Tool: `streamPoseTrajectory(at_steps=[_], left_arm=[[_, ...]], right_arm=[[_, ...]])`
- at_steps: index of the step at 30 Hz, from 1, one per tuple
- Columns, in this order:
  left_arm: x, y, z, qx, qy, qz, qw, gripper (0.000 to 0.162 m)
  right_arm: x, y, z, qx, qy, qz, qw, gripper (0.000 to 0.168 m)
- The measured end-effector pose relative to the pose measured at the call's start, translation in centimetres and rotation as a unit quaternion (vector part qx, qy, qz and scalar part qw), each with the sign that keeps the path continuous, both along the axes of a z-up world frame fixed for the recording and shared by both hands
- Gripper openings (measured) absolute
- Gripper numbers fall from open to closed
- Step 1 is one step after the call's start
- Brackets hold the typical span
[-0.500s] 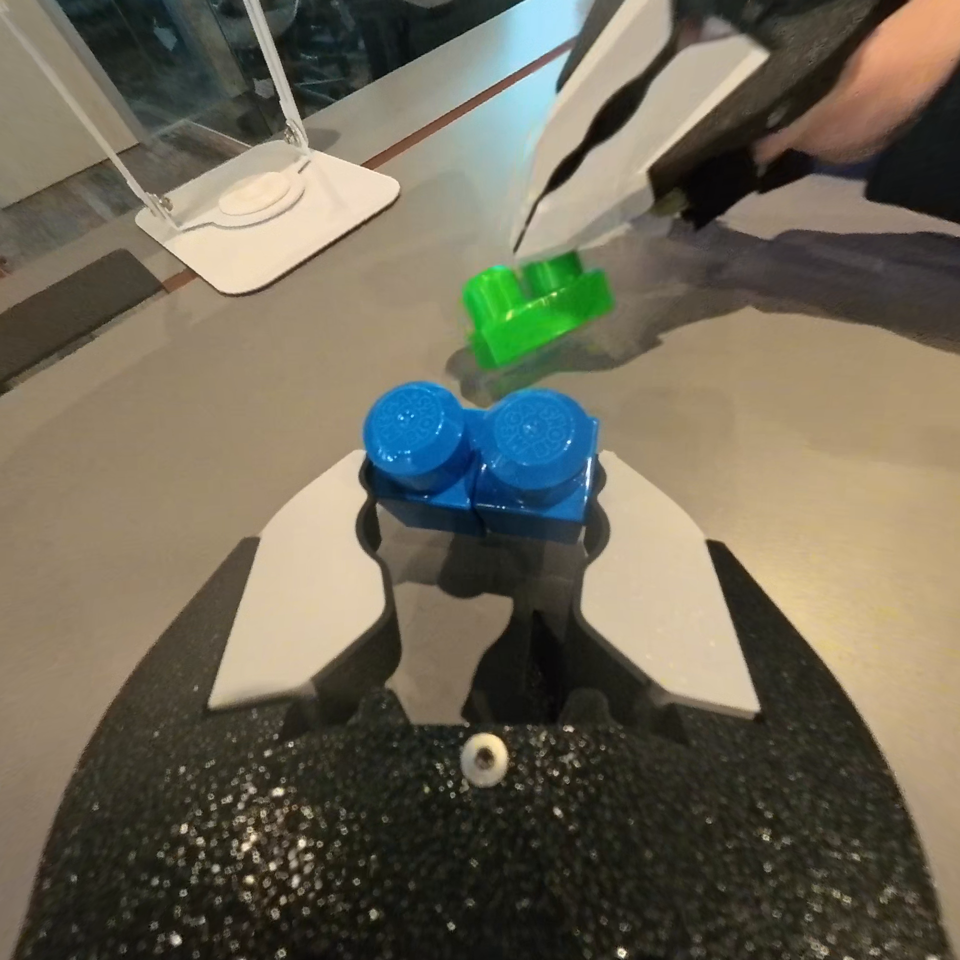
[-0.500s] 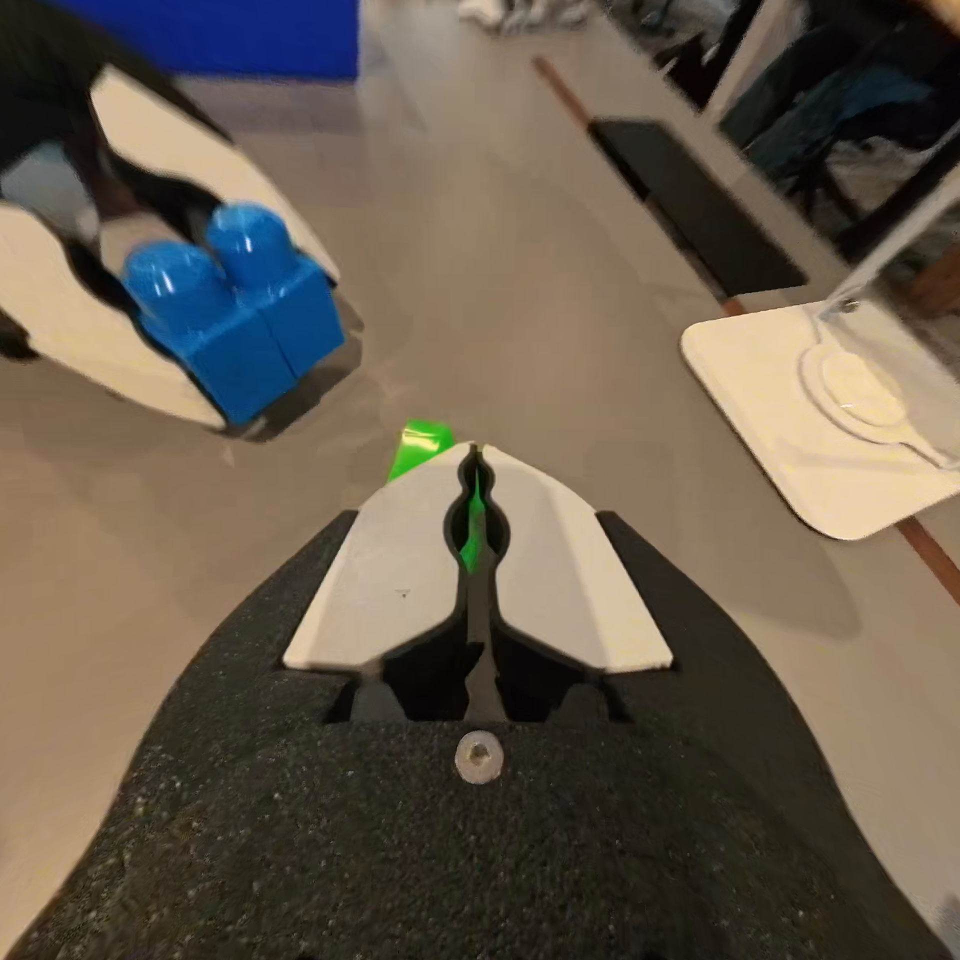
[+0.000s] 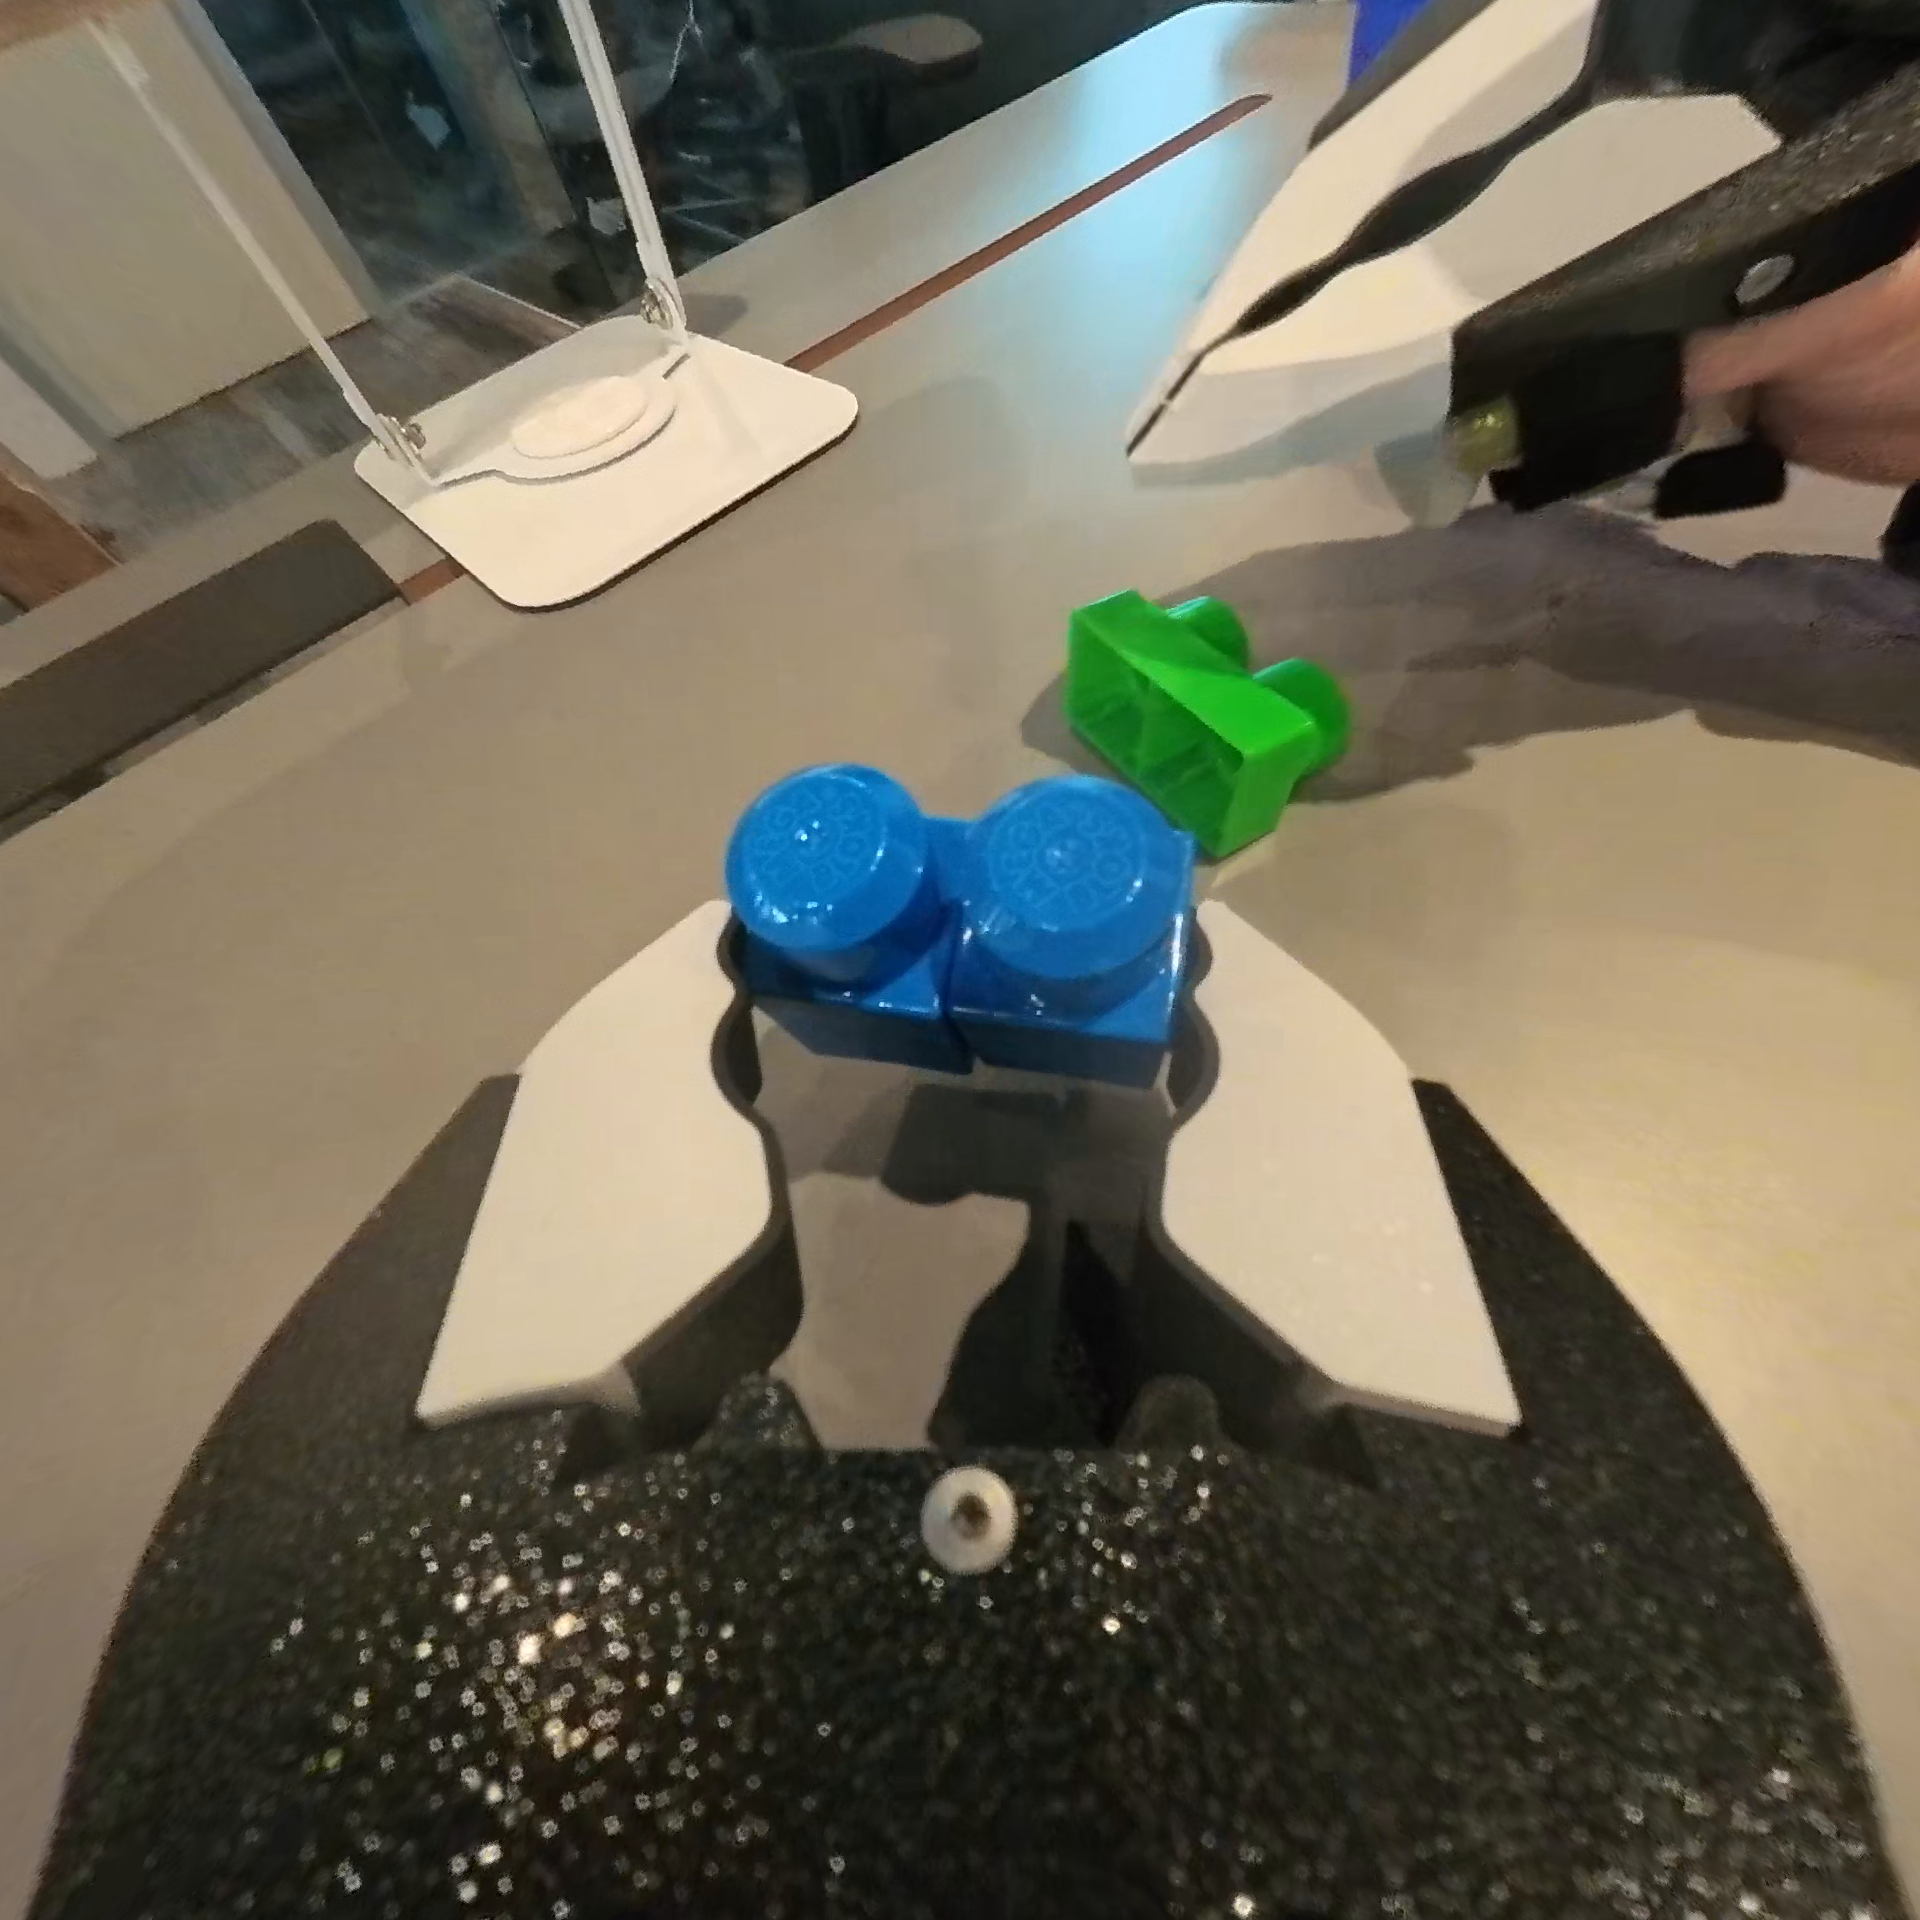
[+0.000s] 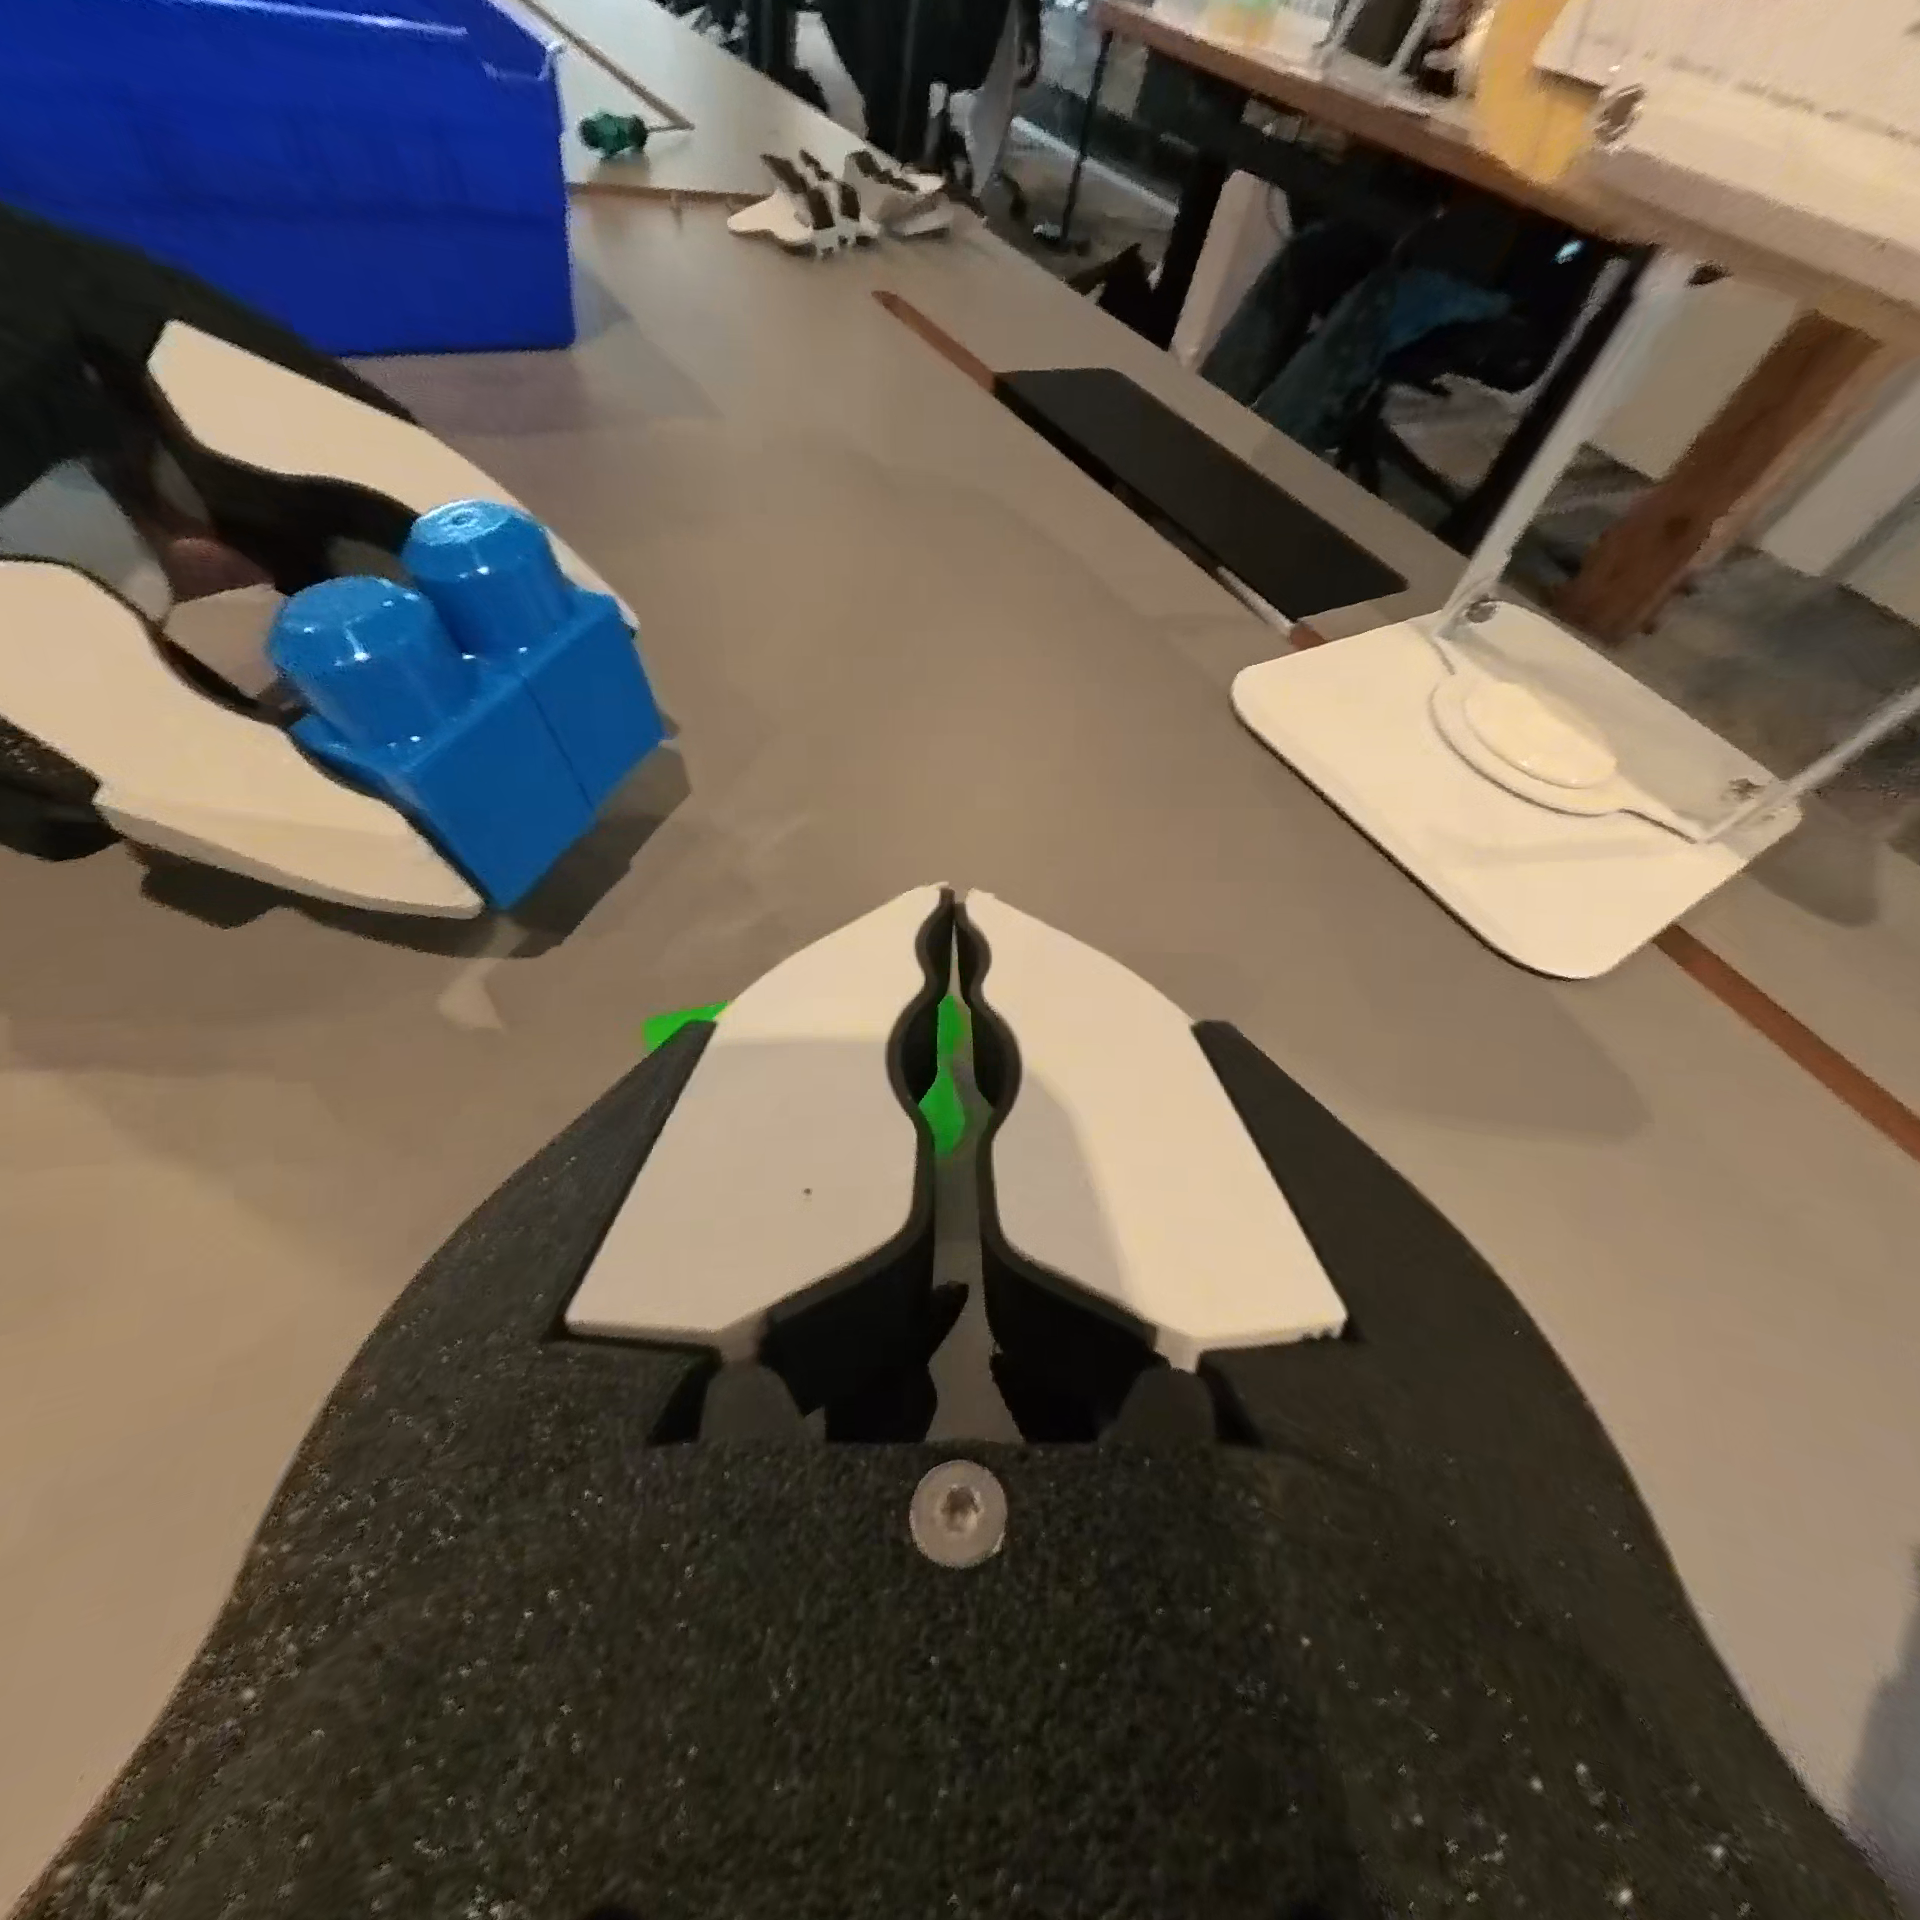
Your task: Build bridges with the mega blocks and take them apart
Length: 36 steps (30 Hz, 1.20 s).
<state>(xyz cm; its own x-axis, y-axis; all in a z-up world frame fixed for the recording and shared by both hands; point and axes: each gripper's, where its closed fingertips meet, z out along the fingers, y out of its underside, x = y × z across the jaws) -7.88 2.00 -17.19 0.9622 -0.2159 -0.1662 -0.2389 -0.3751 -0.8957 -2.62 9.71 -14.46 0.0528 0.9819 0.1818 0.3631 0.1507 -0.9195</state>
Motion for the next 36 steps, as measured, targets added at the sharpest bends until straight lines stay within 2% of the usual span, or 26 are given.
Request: streamPoseTrajectory(at_steps=[3,7,10,14,18,22,27,30,31,36], left_arm=[[0.0,-0.1,0.0,0.001,0.006,0.000,1.000,0.077],[0.0,-0.1,0.0,0.003,0.014,0.001,1.000,0.077],[0.0,-0.2,-0.1,0.002,0.020,0.001,1.000,0.077],[-0.1,-0.2,-0.1,0.003,0.020,0.001,1.000,0.076],[-0.1,-0.3,-0.1,0.003,0.019,0.000,1.000,0.077],[0.0,-0.3,-0.1,0.003,0.023,-0.002,1.000,0.077],[0.1,-0.3,-0.2,0.002,0.024,-0.003,1.000,0.077],[0.1,-0.3,-0.2,0.000,0.026,-0.004,1.000,0.077],[0.1,-0.3,-0.3,0.000,0.027,-0.005,1.000,0.077],[0.3,-0.3,-0.4,-0.005,0.033,-0.008,0.999,0.077]], right_arm=[[0.6,0.8,0.9,0.010,0.020,-0.035,0.999,0.001],[1.2,0.9,0.5,0.013,0.006,-0.067,0.998,0.014],[1.2,0.2,0.0,0.021,-0.014,-0.064,0.998,0.034],[1.0,-1.2,-1.8,0.001,-0.067,-0.058,0.996,0.072],[0.7,-1.5,-3.1,0.021,-0.098,-0.074,0.992,0.091],[1.3,-0.9,-4.0,0.059,-0.139,-0.085,0.985,0.092],[3.0,1.3,-3.5,0.069,-0.145,-0.124,0.979,0.083],[3.5,1.7,-3.3,0.047,-0.135,-0.131,0.981,0.072],[3.5,1.5,-3.3,0.032,-0.131,-0.125,0.983,0.065],[2.9,0.8,-4.2,-0.056,-0.122,-0.122,0.983,0.051]])
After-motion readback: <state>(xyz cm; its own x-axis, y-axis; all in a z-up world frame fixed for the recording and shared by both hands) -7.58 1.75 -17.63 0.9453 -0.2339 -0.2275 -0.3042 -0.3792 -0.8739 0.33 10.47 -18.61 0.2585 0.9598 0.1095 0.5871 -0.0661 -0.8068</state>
